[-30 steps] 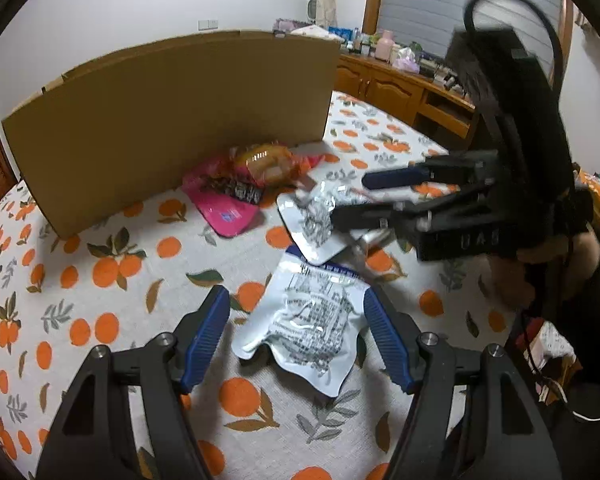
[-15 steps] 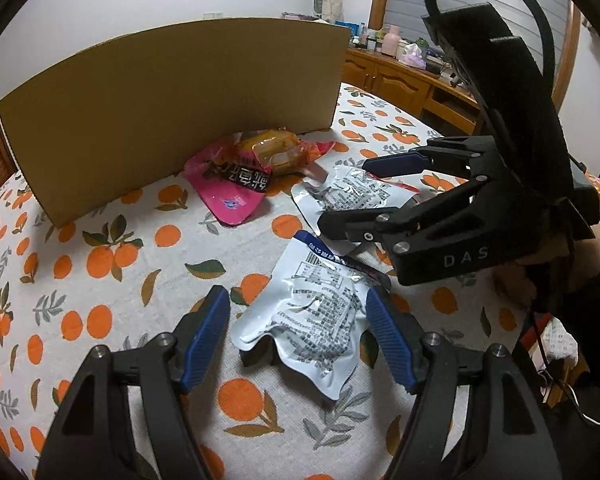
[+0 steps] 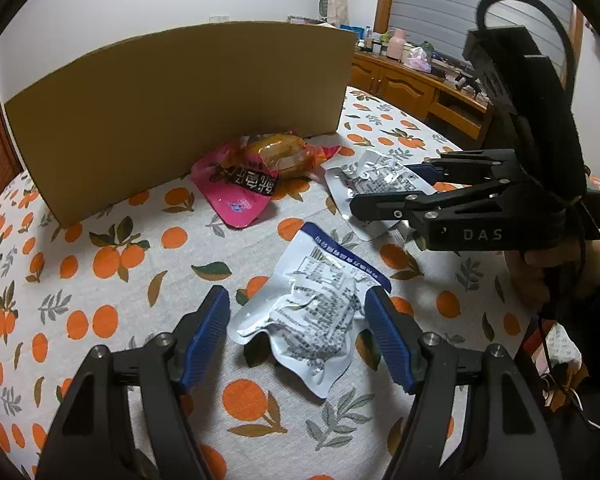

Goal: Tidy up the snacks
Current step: 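Grasp the red-edged white pouch with the right tool while the left tool grasps the blue-labelled white pouch, then lift both white pouches and carry them over the cardboard box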

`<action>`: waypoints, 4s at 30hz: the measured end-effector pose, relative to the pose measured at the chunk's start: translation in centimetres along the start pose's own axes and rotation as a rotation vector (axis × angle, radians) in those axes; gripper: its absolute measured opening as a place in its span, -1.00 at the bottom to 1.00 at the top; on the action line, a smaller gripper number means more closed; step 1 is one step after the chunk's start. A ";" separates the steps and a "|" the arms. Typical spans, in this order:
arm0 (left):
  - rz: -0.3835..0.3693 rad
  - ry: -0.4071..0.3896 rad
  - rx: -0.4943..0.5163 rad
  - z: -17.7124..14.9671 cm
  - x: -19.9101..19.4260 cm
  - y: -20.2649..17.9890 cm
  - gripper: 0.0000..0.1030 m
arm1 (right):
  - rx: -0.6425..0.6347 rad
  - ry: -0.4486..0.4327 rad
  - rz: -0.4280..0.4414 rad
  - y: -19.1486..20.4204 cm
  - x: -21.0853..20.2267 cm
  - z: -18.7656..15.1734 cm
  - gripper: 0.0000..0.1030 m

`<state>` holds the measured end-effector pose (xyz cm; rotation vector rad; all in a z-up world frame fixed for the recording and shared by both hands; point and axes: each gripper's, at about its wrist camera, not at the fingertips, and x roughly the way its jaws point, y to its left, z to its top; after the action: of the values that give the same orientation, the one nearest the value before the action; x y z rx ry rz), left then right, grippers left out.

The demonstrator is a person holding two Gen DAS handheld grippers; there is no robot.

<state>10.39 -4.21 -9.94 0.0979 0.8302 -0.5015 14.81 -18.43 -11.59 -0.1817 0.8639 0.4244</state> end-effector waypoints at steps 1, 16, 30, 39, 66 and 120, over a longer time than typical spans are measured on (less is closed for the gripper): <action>-0.001 -0.001 0.003 0.0 -0.1 -0.1 0.38 | 0.001 -0.002 -0.001 0.0 0.0 0.0 -0.07; -0.015 0.069 0.109 0.5 1.2 -2.5 0.43 | 0.026 -0.011 0.005 -0.3 -0.1 -0.1 -0.06; -0.008 0.067 0.158 0.3 1.5 -3.1 0.30 | 0.029 -0.012 0.010 -0.4 -0.2 -0.1 -0.05; 0.011 0.045 0.099 -0.4 0.2 -1.8 0.06 | 0.030 -0.011 0.011 -0.4 -0.2 0.0 -0.05; 0.074 -0.084 -0.024 0.9 -3.6 1.6 0.08 | 0.027 -0.075 0.023 -0.2 -1.6 -0.2 -0.18; 0.162 -0.290 -0.007 11.1 -9.1 5.8 0.09 | -0.060 -0.300 0.092 -0.2 -10.0 9.9 -0.20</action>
<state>15.54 1.40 3.55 0.0828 0.5350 -0.3497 16.07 -18.26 2.41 -0.1290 0.5660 0.5486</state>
